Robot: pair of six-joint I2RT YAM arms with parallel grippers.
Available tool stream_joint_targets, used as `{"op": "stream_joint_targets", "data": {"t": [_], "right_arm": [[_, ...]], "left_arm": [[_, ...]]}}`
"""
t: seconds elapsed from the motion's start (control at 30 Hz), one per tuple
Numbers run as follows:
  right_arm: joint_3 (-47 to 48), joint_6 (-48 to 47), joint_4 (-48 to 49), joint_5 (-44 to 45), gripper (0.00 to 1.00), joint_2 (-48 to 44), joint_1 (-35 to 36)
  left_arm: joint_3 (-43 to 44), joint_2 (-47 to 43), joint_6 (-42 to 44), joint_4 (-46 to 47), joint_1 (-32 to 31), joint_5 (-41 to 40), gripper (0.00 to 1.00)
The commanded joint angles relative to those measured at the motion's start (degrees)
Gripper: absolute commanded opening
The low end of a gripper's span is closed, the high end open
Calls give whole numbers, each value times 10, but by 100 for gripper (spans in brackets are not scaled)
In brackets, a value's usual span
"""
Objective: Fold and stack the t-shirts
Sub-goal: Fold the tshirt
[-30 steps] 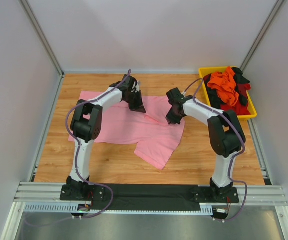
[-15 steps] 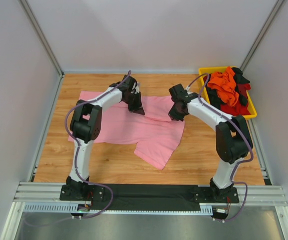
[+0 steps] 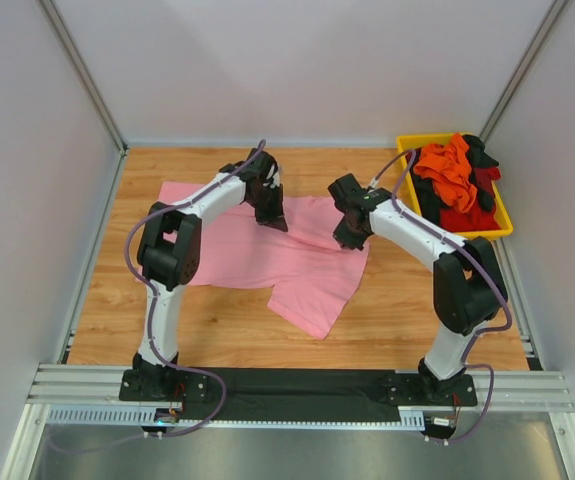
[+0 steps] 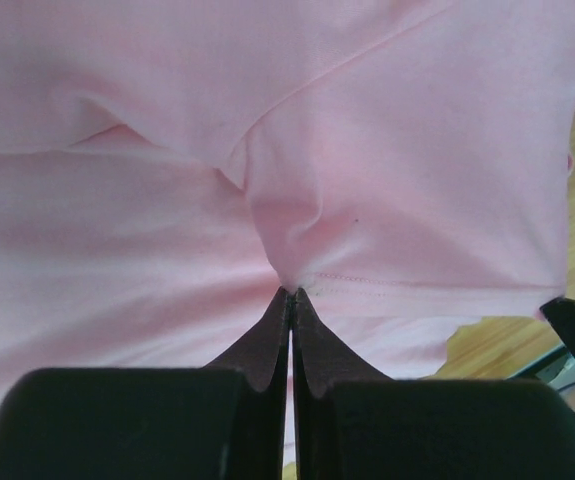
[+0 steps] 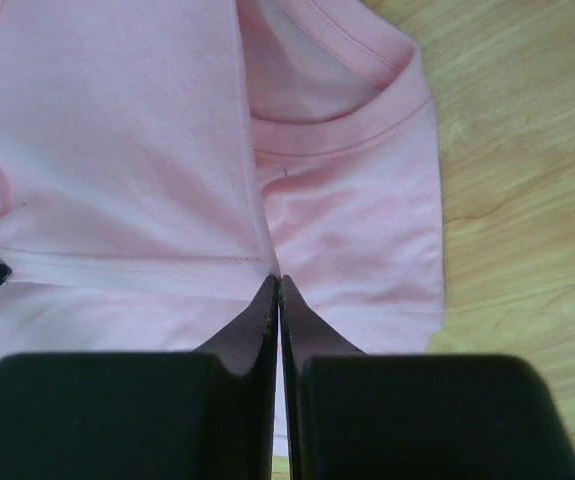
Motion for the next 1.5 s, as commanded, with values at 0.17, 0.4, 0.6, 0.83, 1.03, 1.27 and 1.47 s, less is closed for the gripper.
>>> {"op": "stream_joint_targets", "data": {"t": [0.17, 0.4, 0.6, 0.83, 1.03, 1.27, 1.47], "right_arm": [[17, 97, -72, 99, 0, -31, 41], [-21, 123, -50, 108, 0, -28, 56], [-67, 126, 5, 99, 0, -11, 56], [-90, 117, 62, 70, 0, 2, 56], [-74, 9, 66, 7, 23, 2, 35], [-97, -204, 212, -154, 38, -29, -83], [0, -305, 254, -263, 48, 44, -152]], "left_arm": [[-16, -36, 18, -18, -5, -27, 0], [-47, -30, 14, 0, -10, -22, 0], [-54, -17, 8, -2, -12, -34, 0], [-64, -12, -2, -5, -12, -52, 0], [-45, -29, 14, -24, -11, -40, 27], [30, -50, 34, -59, 4, -37, 41], [76, -7, 34, -67, 77, -47, 41]]}}
